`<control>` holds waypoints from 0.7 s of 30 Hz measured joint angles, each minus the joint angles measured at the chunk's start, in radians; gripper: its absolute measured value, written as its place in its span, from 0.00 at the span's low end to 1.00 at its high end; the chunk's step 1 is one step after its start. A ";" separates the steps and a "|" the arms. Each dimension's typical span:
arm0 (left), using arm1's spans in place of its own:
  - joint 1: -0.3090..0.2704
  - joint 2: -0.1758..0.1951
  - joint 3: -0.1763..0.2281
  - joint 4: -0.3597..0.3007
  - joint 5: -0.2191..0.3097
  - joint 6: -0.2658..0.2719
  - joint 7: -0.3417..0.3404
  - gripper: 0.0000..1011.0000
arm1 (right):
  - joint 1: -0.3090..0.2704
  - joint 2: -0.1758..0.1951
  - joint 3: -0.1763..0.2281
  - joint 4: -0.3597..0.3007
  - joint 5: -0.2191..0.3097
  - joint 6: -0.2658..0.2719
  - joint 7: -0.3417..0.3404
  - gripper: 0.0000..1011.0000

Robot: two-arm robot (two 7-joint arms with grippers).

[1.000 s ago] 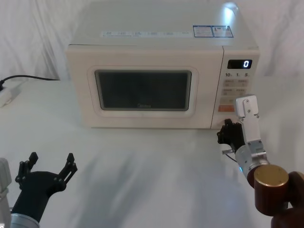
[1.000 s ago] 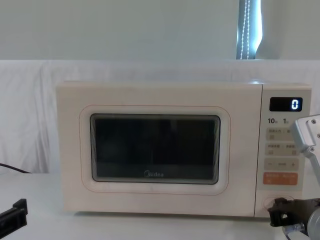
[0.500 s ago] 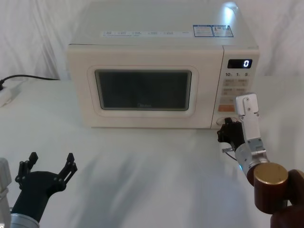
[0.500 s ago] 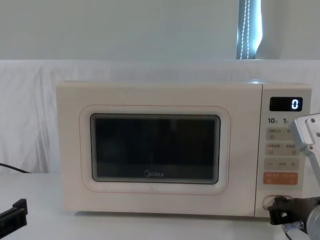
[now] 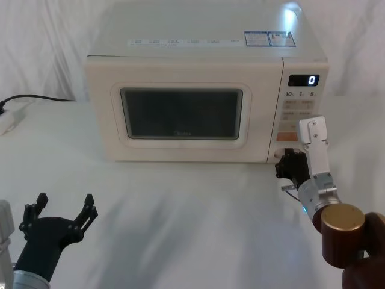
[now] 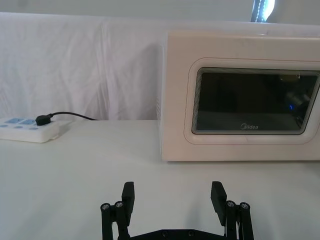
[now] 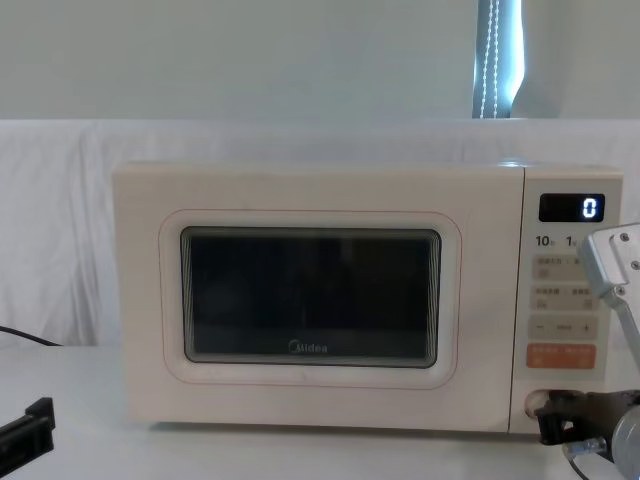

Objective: Press the button to open the microwave door with one hand; close the microwave door with the other hand.

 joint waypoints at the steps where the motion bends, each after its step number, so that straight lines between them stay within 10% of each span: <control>1: 0.000 0.000 0.000 0.000 0.000 0.000 0.000 0.99 | 0.001 0.000 0.000 0.001 0.000 0.000 0.000 0.00; 21: 0.000 0.000 0.000 0.000 0.000 0.000 0.000 0.99 | 0.021 0.003 0.002 0.031 -0.013 0.004 -0.006 0.00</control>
